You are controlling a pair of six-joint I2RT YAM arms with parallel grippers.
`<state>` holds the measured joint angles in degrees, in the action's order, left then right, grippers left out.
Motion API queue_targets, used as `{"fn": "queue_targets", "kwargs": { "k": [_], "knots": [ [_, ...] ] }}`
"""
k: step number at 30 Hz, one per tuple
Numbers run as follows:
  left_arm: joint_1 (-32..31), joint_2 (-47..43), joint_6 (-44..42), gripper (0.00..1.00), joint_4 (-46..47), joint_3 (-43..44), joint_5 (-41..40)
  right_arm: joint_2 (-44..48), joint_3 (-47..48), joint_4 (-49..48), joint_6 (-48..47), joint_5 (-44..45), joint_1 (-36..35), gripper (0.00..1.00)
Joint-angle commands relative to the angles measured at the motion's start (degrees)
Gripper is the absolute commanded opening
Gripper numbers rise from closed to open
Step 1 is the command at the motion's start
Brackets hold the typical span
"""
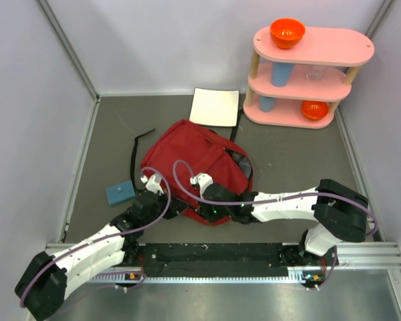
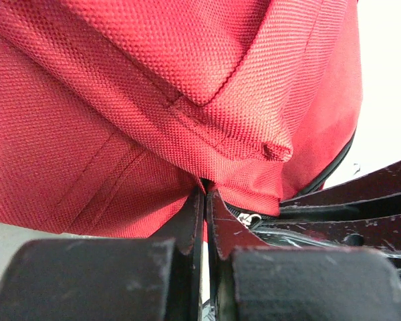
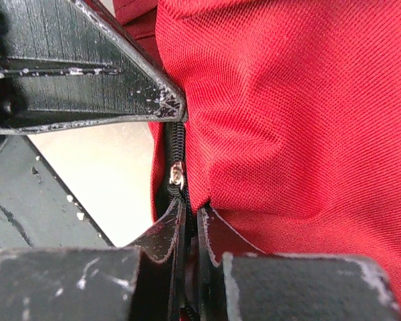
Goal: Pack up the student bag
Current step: Adjust the student bag at the center of the board.
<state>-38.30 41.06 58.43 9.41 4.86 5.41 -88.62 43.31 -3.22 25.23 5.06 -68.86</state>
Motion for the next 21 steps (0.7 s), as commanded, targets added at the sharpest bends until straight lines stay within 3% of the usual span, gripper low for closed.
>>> {"fn": "queue_targets", "kwargs": {
  "k": [1,4,13,17,21],
  "knots": [
    [0.7,0.3,-1.8,0.0,-3.1,0.5,-4.9,-0.3,7.2,13.6,-3.3,7.7,0.1,0.0],
    [0.6,-0.9,-2.3,0.0,-4.6,0.4,-6.6,0.5,9.6,16.6,-6.3,8.6,0.1,0.0],
    [0.6,-1.4,-4.0,0.0,-8.0,2.3,-8.5,1.2,10.4,21.5,-12.8,-6.8,0.1,0.0],
    [0.6,-1.2,-3.9,0.0,-7.3,2.2,-8.4,2.3,8.5,19.7,-9.4,-5.4,0.2,0.0],
    [0.6,-1.5,-4.1,0.0,-6.6,1.8,-8.0,2.0,7.8,20.5,-4.6,1.4,0.3,0.0]
  ]
}}
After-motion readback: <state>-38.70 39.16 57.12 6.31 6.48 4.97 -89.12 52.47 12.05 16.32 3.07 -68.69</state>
